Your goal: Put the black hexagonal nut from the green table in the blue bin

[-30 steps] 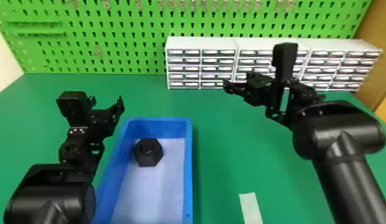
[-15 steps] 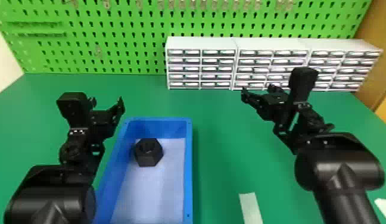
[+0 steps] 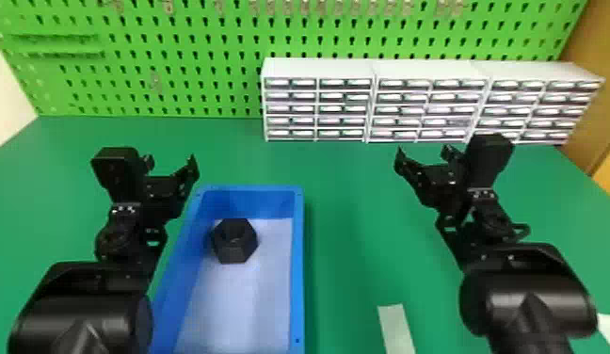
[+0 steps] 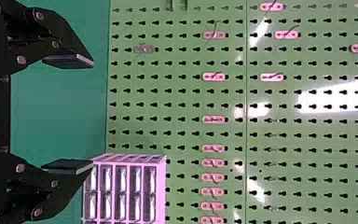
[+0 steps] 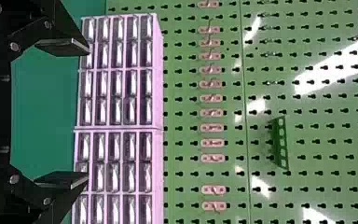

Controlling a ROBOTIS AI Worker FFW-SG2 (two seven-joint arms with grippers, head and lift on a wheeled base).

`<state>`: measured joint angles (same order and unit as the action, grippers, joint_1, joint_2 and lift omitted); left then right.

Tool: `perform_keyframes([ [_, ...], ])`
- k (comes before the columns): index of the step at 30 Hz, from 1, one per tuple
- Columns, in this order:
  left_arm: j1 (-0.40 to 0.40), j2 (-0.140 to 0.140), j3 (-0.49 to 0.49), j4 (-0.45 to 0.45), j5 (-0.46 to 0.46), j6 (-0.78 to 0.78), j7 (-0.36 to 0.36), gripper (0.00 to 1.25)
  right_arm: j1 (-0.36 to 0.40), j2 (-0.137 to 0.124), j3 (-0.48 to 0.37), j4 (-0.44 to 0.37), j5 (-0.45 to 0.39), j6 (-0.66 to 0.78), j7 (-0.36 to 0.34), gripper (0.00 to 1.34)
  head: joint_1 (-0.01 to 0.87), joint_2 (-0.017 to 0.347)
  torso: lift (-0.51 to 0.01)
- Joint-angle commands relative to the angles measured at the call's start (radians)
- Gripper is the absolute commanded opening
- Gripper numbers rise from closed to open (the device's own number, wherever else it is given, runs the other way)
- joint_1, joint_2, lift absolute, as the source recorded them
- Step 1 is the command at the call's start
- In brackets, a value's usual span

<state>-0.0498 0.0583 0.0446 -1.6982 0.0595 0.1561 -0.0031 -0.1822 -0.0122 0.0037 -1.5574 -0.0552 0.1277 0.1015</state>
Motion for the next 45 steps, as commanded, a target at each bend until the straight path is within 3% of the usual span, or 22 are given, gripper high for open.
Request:
perform_keyframes([
  [1, 0.002, 0.000, -0.002, 0.002, -0.004, -0.007, 0.000, 0.76, 0.013, 0.003, -0.010, 0.025, -0.002, -0.045, -0.003, 1.00, 0.686, 0.051, -0.096],
  [13, 0.004, 0.000, -0.014, 0.008, -0.014, -0.009, 0.000, 0.76, 0.035, 0.003, -0.021, 0.059, 0.008, -0.140, -0.017, 1.00, 0.686, 0.051, -0.096],
  [45, 0.004, 0.000, -0.025, 0.015, -0.015, -0.007, 0.000, 0.76, 0.050, -0.005, -0.019, 0.062, 0.032, -0.142, -0.017, 1.00, 0.686, 0.051, -0.096],
])
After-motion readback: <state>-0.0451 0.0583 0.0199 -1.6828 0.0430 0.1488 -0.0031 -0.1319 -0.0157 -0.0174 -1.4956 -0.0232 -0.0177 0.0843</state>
